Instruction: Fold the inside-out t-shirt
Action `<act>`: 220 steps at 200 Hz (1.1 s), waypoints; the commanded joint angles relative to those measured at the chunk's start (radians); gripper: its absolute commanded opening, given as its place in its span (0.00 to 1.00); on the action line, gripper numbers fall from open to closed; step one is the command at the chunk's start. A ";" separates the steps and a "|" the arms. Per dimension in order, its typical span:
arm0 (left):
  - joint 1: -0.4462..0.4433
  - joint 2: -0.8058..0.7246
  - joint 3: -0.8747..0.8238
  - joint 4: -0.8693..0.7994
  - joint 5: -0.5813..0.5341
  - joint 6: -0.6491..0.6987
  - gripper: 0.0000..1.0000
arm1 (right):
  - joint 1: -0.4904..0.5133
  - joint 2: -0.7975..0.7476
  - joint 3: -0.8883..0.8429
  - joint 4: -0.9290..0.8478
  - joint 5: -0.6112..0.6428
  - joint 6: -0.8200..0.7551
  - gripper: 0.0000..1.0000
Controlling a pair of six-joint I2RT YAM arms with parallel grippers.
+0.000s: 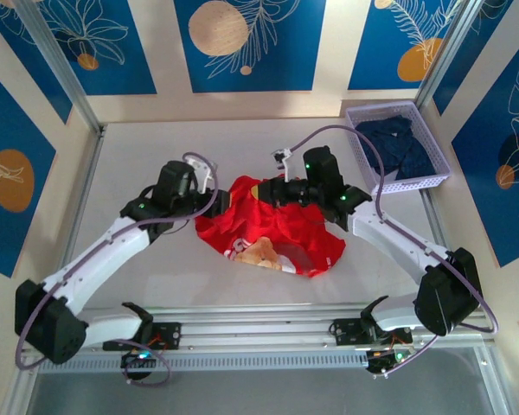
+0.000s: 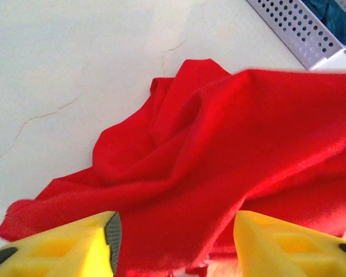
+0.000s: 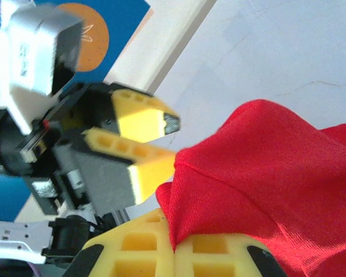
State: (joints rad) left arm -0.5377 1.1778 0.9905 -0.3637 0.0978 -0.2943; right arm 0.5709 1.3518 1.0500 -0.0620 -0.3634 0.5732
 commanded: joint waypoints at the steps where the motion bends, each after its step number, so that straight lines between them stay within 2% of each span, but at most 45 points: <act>1: -0.021 -0.130 -0.068 0.066 -0.015 -0.022 0.58 | -0.009 0.016 0.043 0.050 -0.057 0.102 0.00; 27: -0.093 -0.182 -0.143 0.166 0.104 -0.018 0.58 | -0.013 0.036 0.063 0.061 -0.083 0.126 0.00; 88: -0.134 0.047 -0.058 0.289 0.189 0.026 0.47 | -0.025 0.035 0.076 0.074 -0.116 0.164 0.00; 96: -0.135 0.077 -0.049 0.301 0.185 0.029 0.43 | -0.027 0.032 0.076 0.079 -0.123 0.173 0.00; 133: -0.134 0.122 -0.128 0.424 0.139 -0.001 0.08 | -0.083 0.007 0.081 0.110 -0.156 0.243 0.00; 151: -0.133 0.127 -0.177 0.454 0.122 0.001 0.00 | -0.115 0.008 0.095 0.145 -0.201 0.292 0.00; 179: -0.131 0.114 -0.246 0.441 0.080 0.026 0.00 | -0.152 0.000 0.138 0.116 -0.240 0.297 0.00; 220: -0.131 0.030 -0.353 0.430 0.045 0.044 0.09 | -0.191 0.002 0.199 -0.007 -0.264 0.220 0.00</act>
State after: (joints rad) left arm -0.6682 1.2369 0.7216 0.1818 0.2012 -0.2752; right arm 0.4179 1.3857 1.1458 -0.0792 -0.5735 0.8326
